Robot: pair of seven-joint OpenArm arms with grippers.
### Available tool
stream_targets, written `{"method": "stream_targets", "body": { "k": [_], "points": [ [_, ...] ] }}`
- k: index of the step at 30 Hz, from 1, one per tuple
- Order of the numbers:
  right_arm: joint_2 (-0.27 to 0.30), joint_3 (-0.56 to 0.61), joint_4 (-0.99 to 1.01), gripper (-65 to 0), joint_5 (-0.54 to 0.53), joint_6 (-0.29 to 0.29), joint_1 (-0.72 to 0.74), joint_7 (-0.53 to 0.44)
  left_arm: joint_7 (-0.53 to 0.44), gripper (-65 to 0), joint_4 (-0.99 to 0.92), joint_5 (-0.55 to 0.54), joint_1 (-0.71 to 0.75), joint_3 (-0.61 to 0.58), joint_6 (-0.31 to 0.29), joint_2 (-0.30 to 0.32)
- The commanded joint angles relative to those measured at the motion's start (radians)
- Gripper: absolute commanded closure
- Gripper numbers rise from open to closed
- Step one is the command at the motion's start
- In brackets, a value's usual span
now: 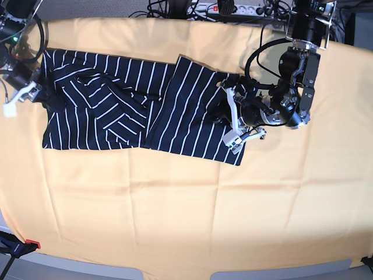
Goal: Fold the T-shirt properly
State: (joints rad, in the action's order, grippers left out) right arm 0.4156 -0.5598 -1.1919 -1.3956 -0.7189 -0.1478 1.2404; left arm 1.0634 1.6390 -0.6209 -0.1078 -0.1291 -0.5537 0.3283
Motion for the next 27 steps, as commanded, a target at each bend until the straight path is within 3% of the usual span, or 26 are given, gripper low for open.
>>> {"method": "stream_targets", "body": {
  "k": [1, 3, 7, 8, 17, 24, 27],
  "points": [
    [-0.003, 0.029, 0.002, -38.7, 0.062, 0.021, 0.004, 0.063, -0.009, 0.0, 0.012, -0.012, -0.015, 0.006, 0.001, 0.007],
    [-0.003, 0.054, 0.002, -33.7, 0.096, 0.021, 0.027, 0.063, -0.009, 0.0, 0.012, -0.012, -0.015, 0.006, 0.001, 0.007],
    [0.003, 0.058, 0.001, -3.7, 0.148, 0.021, 0.061, 0.063, -0.009, 0.0, 0.013, -0.012, -0.026, 0.006, 0.001, 0.007],
    [0.008, 0.055, 0.001, 0.0, 0.146, 0.021, 0.065, 0.063, -0.009, 0.0, 0.013, -0.012, -0.034, 0.006, 0.002, 0.007],
    [0.132, 0.029, -0.054, 0.0, 0.165, 0.021, 0.076, 0.060, -0.009, 0.0, 0.013, -0.047, -0.091, 0.113, 0.058, 0.007],
    [0.204, -0.118, -0.230, 0.0, 0.271, 0.021, 0.073, 0.056, -0.009, 0.0, 0.013, -0.077, -0.083, 0.256, 0.057, 0.008],
    [0.214, -0.181, -0.363, 0.0, 0.253, 0.021, 0.058, 0.061, -0.009, 0.0, 0.013, -0.077, -0.075, 0.275, 0.057, 0.011]
  ]
}}
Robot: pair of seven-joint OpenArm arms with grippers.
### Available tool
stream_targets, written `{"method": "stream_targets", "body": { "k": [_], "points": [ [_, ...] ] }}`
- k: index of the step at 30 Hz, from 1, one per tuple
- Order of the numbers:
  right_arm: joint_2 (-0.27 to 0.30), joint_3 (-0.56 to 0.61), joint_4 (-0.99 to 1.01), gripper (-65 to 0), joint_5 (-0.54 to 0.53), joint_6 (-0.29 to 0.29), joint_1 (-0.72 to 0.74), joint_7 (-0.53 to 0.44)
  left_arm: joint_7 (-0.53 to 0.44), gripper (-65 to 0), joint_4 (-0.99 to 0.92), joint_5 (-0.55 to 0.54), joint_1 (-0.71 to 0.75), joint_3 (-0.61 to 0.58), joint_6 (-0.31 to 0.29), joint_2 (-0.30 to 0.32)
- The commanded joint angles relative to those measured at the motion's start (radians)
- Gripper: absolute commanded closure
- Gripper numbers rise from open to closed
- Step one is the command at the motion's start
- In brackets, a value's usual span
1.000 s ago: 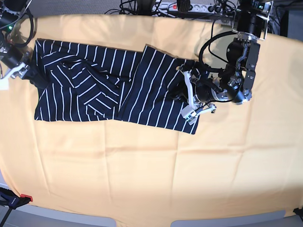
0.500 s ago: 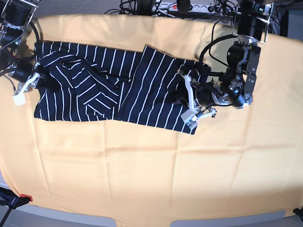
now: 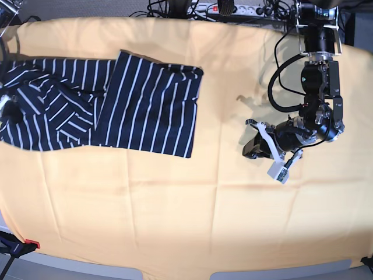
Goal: Fold the T-shirt properly
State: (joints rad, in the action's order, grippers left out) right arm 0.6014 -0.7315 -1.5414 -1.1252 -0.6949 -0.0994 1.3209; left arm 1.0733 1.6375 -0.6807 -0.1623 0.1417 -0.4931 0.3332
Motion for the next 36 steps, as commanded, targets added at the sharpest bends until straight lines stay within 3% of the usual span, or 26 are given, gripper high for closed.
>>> {"method": "stream_targets", "body": {
  "k": [1, 3, 8, 16, 20, 23, 30, 36],
  "points": [
    [0.028, -0.026, -0.066, 0.0, -0.047, -0.003, 0.003, 0.001, -0.019, 0.0, 0.014, -0.017, -0.017, 0.004, -0.004, 0.008],
    [0.024, -0.044, -0.174, 0.0, -0.138, 0.039, -0.008, 0.066, -0.019, 0.0, 0.014, -0.018, -0.009, 0.003, -0.007, 0.008],
    [-0.026, -0.046, -0.427, 0.0, -0.213, 0.024, -0.042, 0.075, -0.019, 0.0, 0.014, -0.036, 0.016, 0.003, -0.008, 0.008],
    [-0.175, 0.013, -0.660, 0.0, -0.283, 0.006, -0.074, 0.060, -0.018, 0.0, 0.014, -0.036, 0.038, 0.003, -0.008, 0.007],
    [-0.239, 0.103, -0.698, 0.0, -0.344, -0.003, -0.066, 0.059, 0.004, 0.0, 0.014, -0.065, 0.038, 0.003, -0.009, 0.007],
    [-0.277, 0.204, -0.694, 0.0, -0.320, -0.003, -0.043, 0.055, 0.019, 0.0, 0.014, -0.095, 0.038, 0.003, -0.011, 0.007],
    [-0.340, 0.414, -0.694, 0.0, -0.102, -0.003, 0.003, -0.047, 0.027, 0.0, 0.014, -0.095, 0.038, 0.003, -0.011, 0.008],
    [-0.417, 0.556, -0.644, 0.0, -0.003, -0.003, 0.007, -0.095, 0.027, 0.0, 0.014, -0.096, 0.040, 0.003, -0.011, 0.007]
  ]
}}
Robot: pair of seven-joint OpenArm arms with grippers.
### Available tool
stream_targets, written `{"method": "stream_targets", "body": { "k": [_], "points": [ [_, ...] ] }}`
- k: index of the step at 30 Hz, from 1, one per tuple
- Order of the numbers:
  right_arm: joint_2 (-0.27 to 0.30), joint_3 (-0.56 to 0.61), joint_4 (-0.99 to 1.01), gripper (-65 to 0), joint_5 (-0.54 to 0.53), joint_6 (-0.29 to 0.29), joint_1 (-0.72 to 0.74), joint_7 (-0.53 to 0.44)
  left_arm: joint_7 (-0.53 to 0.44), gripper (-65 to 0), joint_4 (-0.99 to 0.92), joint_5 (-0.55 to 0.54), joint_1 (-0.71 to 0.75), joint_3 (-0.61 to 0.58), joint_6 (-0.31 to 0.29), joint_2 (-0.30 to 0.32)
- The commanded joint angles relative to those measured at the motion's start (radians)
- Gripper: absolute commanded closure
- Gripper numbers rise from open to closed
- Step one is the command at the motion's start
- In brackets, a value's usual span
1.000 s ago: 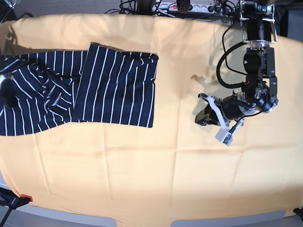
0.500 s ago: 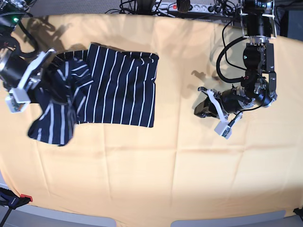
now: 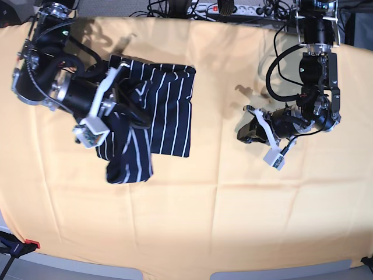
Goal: Fold the T-shirt properly
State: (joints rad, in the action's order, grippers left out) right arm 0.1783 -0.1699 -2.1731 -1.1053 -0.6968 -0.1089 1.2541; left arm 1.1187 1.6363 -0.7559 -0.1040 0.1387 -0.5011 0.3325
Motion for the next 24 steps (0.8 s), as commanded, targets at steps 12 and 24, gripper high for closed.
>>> {"method": "stream_targets", "body": {
  "k": [12, 24],
  "points": [
    [-0.020, 0.286, 0.140, -46.3, 0.005, -0.001, 0.180, -0.106, -0.019, 0.0, 0.015, -0.035, -0.018, 0.006, -0.003, 0.008],
    [0.042, 0.016, 0.041, -25.6, 0.004, -0.001, 0.175, 0.015, -0.019, 0.0, 0.015, -0.040, -0.019, 0.006, -0.030, 0.009]
  ]
}}
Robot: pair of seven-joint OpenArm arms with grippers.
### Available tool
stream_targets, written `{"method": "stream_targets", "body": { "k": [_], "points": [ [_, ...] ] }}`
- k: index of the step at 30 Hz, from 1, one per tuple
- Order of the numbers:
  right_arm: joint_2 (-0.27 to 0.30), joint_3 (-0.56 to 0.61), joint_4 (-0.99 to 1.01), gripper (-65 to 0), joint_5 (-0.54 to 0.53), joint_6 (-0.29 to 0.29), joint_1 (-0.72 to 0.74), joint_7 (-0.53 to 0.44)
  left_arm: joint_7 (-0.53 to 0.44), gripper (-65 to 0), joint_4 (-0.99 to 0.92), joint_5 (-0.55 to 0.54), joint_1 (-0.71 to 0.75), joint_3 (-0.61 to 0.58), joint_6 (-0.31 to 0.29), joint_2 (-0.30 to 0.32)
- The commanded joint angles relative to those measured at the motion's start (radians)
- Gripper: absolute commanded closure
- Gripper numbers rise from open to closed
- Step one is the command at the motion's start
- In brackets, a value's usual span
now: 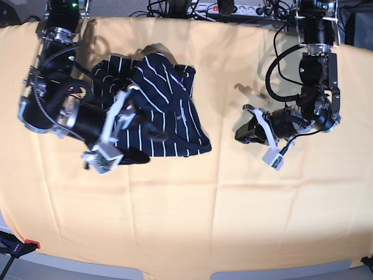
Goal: Fold the T-shirt properly
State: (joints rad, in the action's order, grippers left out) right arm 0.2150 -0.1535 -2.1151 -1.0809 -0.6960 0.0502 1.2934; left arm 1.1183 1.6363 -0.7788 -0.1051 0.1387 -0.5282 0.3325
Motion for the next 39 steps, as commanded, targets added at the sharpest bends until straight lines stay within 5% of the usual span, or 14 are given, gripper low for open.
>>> {"method": "stream_targets", "body": {
  "k": [1, 2, 3, 9, 11, 15, 18, 22, 25, 29, 33, 39],
  "points": [
    [0.018, -0.033, -0.016, -15.5, -0.015, -0.002, -0.002, -0.024, -0.019, 0.0, 0.015, -0.019, -0.017, 0.006, -0.003, 0.009],
    [0.028, -0.060, -0.016, -4.3, -0.009, -0.002, -0.025, -0.024, -0.018, 0.0, 0.015, -0.021, -0.017, 0.006, -0.002, 0.009],
    [0.037, -0.083, -0.014, 0.0, 0.000, -0.002, -0.054, -0.026, -0.019, 0.0, 0.015, -0.022, -0.017, 0.006, -0.003, 0.008],
    [0.056, -0.093, 0.073, 0.0, 0.150, -0.002, -0.204, -0.176, -0.018, 0.0, 0.015, -0.086, -0.021, 0.006, -0.003, 0.008],
    [0.056, -0.072, 0.079, 0.0, 0.103, -0.002, -0.236, -0.143, -0.018, 0.0, 0.015, -0.095, -0.024, 0.006, -0.014, 0.008],
    [0.051, 0.016, 0.064, 0.0, -0.129, -0.002, -0.277, 0.093, -0.011, 0.0, 0.015, -0.095, -0.023, 0.006, -0.037, 0.011],
    [0.048, 0.104, 0.064, 0.0, -0.260, -0.002, -0.298, 0.103, -0.011, 0.0, 0.015, -0.097, -0.023, 0.006, -0.037, 0.017],
    [0.048, 0.158, 0.064, 0.0, -0.270, -0.002, -0.285, 0.103, -0.010, 0.0, 0.015, -0.143, -0.023, 0.006, -0.037, 0.016],
    [0.048, 0.145, 0.064, 0.0, -0.206, -0.002, -0.237, 0.035, 0.011, 0.0, 0.015, -0.189, -0.029, 0.006, -0.077, 0.018],
    [0.048, 0.084, 0.064, 0.0, -0.060, -0.002, -0.156, -0.066, 0.153, 0.0, 0.018, -0.430, -0.045, 0.006, -0.163, 0.019],
    [0.052, 0.042, 0.068, 0.0, 0.246, -0.002, -0.117, -0.247, 0.278, 0.0, 0.020, -0.699, -0.042, -0.008, -0.170, 0.017],
    [0.131, 0.061, 0.238, 0.0, 0.383, -0.002, 0.004, -0.357, 0.278, 0.0, 0.042, -0.602, -0.042, -0.205, -0.170, 0.016]
  ]
}}
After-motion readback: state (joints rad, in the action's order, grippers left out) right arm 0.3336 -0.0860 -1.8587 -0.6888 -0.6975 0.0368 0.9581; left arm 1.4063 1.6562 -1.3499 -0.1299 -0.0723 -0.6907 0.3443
